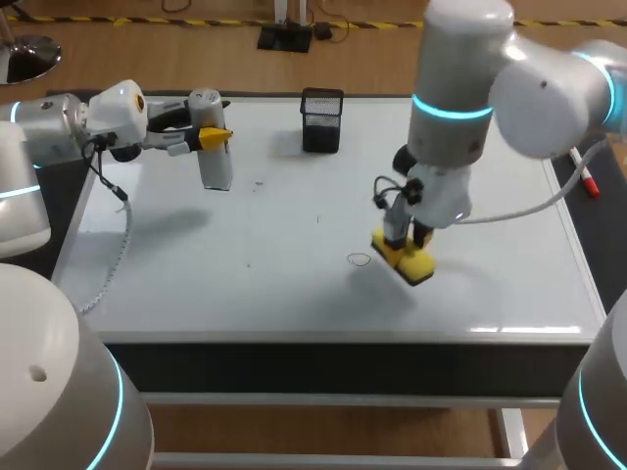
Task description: Pick up the inspection probe, press it on each red-marked spot on the whiteboard one by one, put down the probe, pick up the eraser, and wipe off all the red marks.
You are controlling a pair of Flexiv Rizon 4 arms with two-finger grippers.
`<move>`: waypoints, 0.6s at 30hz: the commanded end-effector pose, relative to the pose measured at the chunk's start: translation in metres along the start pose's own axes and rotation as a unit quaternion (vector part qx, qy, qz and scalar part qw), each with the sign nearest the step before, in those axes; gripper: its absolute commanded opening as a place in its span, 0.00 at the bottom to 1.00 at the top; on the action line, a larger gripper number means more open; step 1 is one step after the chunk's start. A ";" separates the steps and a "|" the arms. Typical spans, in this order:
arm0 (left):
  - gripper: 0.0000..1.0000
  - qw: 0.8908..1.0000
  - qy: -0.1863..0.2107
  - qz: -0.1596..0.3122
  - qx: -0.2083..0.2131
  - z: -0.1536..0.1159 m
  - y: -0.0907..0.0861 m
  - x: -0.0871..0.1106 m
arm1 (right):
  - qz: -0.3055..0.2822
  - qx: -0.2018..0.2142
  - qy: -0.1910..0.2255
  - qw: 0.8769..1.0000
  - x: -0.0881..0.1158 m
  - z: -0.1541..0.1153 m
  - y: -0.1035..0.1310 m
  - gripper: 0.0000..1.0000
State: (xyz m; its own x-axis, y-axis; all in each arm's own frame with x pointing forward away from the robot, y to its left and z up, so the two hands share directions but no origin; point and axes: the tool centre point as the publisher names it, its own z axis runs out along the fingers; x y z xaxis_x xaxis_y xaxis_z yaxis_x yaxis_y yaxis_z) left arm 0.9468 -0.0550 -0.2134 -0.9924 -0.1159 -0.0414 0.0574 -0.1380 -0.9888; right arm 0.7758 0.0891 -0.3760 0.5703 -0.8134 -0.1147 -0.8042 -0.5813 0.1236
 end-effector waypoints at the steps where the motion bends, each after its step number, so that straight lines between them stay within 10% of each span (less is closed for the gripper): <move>1: 0.00 1.000 0.001 0.000 0.001 0.000 0.000 -0.001 | -0.007 0.022 0.034 0.999 -0.021 0.008 -0.011 0.00; 18: 0.00 1.000 0.001 0.000 0.001 0.000 0.000 -0.001 | 0.008 -0.012 0.032 0.999 -0.047 0.025 -0.059 0.00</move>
State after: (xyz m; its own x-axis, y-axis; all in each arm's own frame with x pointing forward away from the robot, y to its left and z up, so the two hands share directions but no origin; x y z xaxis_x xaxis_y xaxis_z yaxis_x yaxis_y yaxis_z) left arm 0.9468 -0.0550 -0.2134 -0.9924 -0.1160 -0.0414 0.0573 -0.1380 -0.9888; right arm 0.7827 0.1507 -0.3967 0.5684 -0.8202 -0.0639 -0.8146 -0.5720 0.0962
